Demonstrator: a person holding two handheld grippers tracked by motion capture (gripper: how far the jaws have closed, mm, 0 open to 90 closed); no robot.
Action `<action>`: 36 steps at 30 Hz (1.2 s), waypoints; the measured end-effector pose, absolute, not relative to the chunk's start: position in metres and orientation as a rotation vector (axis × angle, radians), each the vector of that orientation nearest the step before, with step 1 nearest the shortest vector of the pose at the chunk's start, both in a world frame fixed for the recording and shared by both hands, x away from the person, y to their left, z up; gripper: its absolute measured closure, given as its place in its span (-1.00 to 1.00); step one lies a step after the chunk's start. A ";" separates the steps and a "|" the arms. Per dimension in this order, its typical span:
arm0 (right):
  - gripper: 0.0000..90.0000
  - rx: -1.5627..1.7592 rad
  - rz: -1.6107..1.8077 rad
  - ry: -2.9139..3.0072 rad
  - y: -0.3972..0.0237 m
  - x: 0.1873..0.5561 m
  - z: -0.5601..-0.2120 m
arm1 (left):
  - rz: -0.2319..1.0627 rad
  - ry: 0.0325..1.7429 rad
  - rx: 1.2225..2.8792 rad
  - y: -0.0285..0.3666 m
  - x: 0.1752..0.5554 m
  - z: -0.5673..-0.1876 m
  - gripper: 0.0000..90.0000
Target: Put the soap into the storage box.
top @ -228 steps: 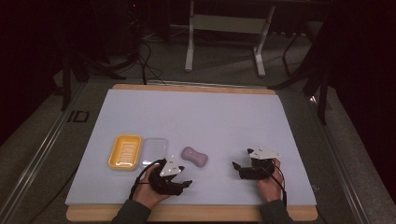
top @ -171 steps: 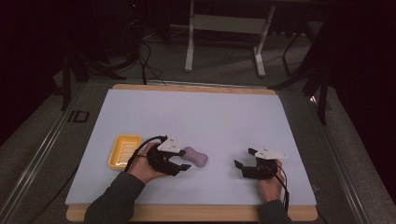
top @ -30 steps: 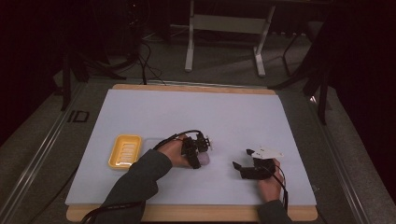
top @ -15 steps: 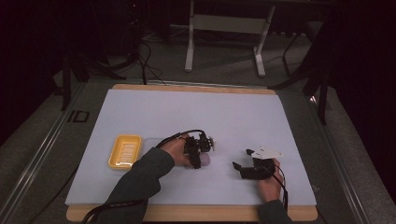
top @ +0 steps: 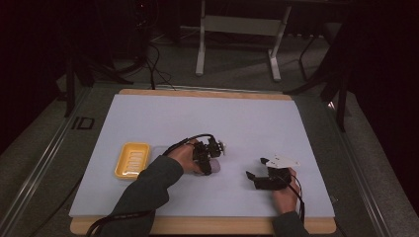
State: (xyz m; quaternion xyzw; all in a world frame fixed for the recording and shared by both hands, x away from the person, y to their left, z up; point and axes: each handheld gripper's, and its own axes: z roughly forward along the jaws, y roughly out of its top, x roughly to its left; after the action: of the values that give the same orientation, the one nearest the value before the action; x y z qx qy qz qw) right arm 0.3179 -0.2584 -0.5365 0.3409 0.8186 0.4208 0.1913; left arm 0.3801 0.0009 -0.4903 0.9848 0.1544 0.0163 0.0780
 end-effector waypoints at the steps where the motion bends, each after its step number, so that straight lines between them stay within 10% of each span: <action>1: -0.58 0.961 1.184 2.299 -0.258 0.318 -0.537 | 0.050 0.461 2.952 0.001 0.379 -0.490 0.10; 36: -0.57 0.957 1.179 2.304 -0.258 0.318 -0.537 | 0.027 0.460 3.008 -0.011 0.380 -0.497 0.08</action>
State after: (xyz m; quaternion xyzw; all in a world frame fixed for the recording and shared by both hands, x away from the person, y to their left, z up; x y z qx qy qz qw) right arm 0.3178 -0.2577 -0.5368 0.3406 0.8197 0.4194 0.1901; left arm 0.3799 -0.0107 -0.4971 0.9873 0.1509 0.0089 0.0492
